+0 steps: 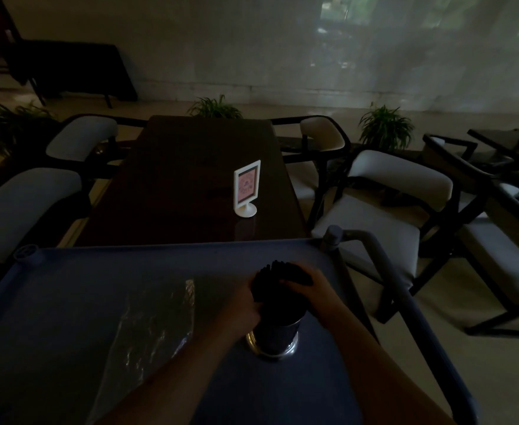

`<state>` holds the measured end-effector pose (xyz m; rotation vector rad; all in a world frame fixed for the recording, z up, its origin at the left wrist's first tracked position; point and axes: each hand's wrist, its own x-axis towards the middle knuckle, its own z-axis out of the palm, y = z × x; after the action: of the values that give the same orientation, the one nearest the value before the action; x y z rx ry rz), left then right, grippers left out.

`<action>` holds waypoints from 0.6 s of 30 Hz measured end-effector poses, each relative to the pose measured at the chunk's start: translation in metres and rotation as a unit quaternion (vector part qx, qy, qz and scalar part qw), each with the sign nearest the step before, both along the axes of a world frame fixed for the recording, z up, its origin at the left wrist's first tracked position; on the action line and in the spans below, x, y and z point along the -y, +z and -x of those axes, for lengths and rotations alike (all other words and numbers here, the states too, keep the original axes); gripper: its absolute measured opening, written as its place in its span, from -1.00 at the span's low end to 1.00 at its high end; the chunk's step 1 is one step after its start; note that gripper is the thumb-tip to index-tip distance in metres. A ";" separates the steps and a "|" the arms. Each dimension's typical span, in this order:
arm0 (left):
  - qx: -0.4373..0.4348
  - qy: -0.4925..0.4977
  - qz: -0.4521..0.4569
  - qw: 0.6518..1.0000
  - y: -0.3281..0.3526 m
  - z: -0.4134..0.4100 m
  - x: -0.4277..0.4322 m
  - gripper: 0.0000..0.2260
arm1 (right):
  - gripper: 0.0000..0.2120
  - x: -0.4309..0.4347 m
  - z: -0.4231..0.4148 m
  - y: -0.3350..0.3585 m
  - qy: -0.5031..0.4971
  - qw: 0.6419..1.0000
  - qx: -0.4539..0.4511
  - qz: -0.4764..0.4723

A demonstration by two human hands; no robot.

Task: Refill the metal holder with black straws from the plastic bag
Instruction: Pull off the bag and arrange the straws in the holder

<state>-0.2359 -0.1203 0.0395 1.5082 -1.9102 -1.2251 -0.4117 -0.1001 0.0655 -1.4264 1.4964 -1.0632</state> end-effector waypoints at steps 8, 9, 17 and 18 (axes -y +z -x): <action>-0.075 0.064 0.024 0.995 0.004 0.016 -0.010 -0.75 | -0.82 -0.001 -0.012 0.001 -0.106 0.994 0.028 0.028; -0.077 0.066 0.031 0.994 0.005 0.017 -0.011 -0.77 | -0.81 0.000 -0.011 0.003 -0.115 0.993 0.025 0.034; -0.138 0.065 -0.007 0.988 0.009 0.017 -0.009 -0.69 | -0.89 0.005 -0.007 0.044 -0.140 0.977 0.129 0.092; -0.144 0.068 -0.011 0.987 0.011 0.017 -0.008 -0.69 | -0.89 0.005 -0.007 0.047 -0.152 0.975 0.134 0.096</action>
<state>-0.2527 -0.1118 0.0506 1.3629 -1.5864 -1.3235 -0.4051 -0.1050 0.1127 -1.1424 1.4712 -1.5594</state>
